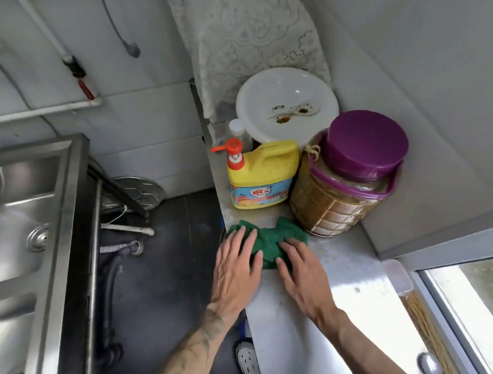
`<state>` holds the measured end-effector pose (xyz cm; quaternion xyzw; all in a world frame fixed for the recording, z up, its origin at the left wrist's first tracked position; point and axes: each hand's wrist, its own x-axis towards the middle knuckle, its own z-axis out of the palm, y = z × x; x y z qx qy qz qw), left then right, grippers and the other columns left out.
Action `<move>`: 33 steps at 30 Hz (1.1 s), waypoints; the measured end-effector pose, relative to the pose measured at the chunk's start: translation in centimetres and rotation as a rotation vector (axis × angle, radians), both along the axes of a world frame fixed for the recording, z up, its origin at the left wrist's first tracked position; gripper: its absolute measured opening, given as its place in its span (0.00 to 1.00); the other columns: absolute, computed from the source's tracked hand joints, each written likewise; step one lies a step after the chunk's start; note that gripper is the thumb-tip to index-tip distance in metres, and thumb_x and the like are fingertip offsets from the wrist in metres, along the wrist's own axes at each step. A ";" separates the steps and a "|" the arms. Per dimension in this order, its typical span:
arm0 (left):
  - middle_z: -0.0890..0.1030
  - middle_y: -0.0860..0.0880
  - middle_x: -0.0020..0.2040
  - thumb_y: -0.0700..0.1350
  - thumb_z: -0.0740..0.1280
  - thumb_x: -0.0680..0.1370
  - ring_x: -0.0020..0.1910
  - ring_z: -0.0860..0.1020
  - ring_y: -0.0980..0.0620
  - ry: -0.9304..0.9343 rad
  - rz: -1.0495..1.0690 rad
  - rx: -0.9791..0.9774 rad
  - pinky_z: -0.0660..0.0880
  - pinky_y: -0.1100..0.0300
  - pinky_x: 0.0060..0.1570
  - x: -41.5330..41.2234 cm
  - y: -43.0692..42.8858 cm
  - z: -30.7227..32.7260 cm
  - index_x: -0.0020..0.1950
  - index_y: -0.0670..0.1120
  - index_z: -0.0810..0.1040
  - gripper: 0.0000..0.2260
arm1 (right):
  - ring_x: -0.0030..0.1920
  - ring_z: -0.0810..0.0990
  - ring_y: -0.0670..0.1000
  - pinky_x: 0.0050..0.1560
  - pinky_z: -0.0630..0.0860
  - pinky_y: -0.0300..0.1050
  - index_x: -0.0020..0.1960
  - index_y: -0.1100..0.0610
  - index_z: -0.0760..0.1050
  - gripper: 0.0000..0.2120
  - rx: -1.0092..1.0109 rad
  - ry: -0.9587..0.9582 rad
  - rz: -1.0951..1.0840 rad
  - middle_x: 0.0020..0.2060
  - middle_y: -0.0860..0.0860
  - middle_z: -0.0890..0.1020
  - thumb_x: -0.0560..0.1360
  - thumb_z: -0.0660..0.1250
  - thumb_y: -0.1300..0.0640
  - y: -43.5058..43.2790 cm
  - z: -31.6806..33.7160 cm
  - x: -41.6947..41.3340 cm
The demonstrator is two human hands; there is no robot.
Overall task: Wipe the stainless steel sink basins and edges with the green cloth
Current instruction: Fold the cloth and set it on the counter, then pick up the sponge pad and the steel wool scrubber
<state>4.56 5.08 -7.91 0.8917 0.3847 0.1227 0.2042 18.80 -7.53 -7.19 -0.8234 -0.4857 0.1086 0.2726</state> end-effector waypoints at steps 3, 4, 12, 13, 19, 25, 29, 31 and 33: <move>0.57 0.48 0.87 0.60 0.48 0.87 0.86 0.56 0.47 0.112 -0.039 -0.016 0.57 0.45 0.83 -0.5 -1.4 -1.8 0.87 0.51 0.57 0.28 | 0.83 0.58 0.50 0.82 0.54 0.46 0.82 0.55 0.63 0.27 -0.057 -0.040 0.040 0.81 0.50 0.63 0.87 0.53 0.44 -0.3 -2.0 -0.3; 0.55 0.47 0.87 0.60 0.46 0.88 0.86 0.54 0.47 0.132 -0.029 -0.004 0.55 0.45 0.84 -0.4 -1.8 -2.0 0.87 0.51 0.55 0.29 | 0.83 0.55 0.49 0.83 0.51 0.46 0.82 0.55 0.61 0.27 -0.064 -0.039 0.045 0.82 0.49 0.61 0.87 0.52 0.44 0.0 -2.2 0.0; 0.59 0.43 0.86 0.59 0.53 0.85 0.85 0.59 0.41 0.216 0.080 -0.035 0.53 0.43 0.82 2.9 -1.4 -1.5 0.86 0.49 0.60 0.30 | 0.82 0.60 0.51 0.80 0.62 0.53 0.83 0.57 0.61 0.28 -0.104 -0.065 0.105 0.82 0.53 0.62 0.85 0.55 0.48 2.1 -2.0 2.6; 0.59 0.43 0.86 0.59 0.52 0.85 0.84 0.59 0.41 0.213 0.072 -0.055 0.52 0.43 0.82 2.7 -1.3 -1.3 0.86 0.49 0.60 0.30 | 0.82 0.61 0.52 0.80 0.62 0.53 0.82 0.57 0.62 0.29 -0.112 -0.059 0.100 0.82 0.53 0.63 0.84 0.56 0.47 2.1 -1.6 2.5; 0.57 0.45 0.86 0.63 0.46 0.82 0.84 0.58 0.42 0.178 0.060 -0.249 0.51 0.46 0.83 -0.7 -0.2 2.5 0.86 0.54 0.57 0.33 | 0.60 0.80 0.60 0.61 0.76 0.55 0.70 0.57 0.76 0.25 -0.196 -0.048 0.043 0.62 0.55 0.80 0.79 0.59 0.44 3.9 3.6 1.6; 0.57 0.48 0.86 0.57 0.58 0.86 0.84 0.56 0.47 0.184 0.264 -0.282 0.52 0.51 0.82 -10.7 2.7 7.4 0.86 0.55 0.57 0.28 | 0.55 0.81 0.61 0.53 0.79 0.54 0.66 0.55 0.77 0.18 -0.160 -0.083 0.259 0.58 0.55 0.80 0.78 0.71 0.53 10.3 9.2 -4.0; 0.57 0.49 0.86 0.58 0.59 0.86 0.84 0.56 0.47 0.155 0.429 -0.265 0.51 0.52 0.82 -20.0 5.7 11.2 0.86 0.56 0.55 0.29 | 0.61 0.81 0.58 0.59 0.78 0.52 0.73 0.54 0.74 0.24 -0.163 -0.095 0.461 0.66 0.52 0.78 0.79 0.69 0.48 16.0 12.6 -11.1; 0.57 0.50 0.86 0.59 0.59 0.85 0.84 0.57 0.47 0.137 0.506 -0.236 0.52 0.52 0.82 -25.0 7.1 12.8 0.86 0.57 0.55 0.30 | 0.64 0.80 0.55 0.61 0.76 0.51 0.77 0.52 0.70 0.27 -0.184 -0.109 0.549 0.71 0.49 0.74 0.80 0.67 0.45 18.8 14.1 -15.3; 0.57 0.50 0.86 0.61 0.58 0.85 0.84 0.58 0.47 0.108 0.585 -0.226 0.52 0.52 0.82 -29.6 8.1 14.3 0.86 0.57 0.56 0.30 | 0.67 0.78 0.53 0.65 0.75 0.50 0.79 0.50 0.67 0.30 -0.209 -0.108 0.620 0.74 0.48 0.71 0.80 0.67 0.44 21.2 15.4 -19.5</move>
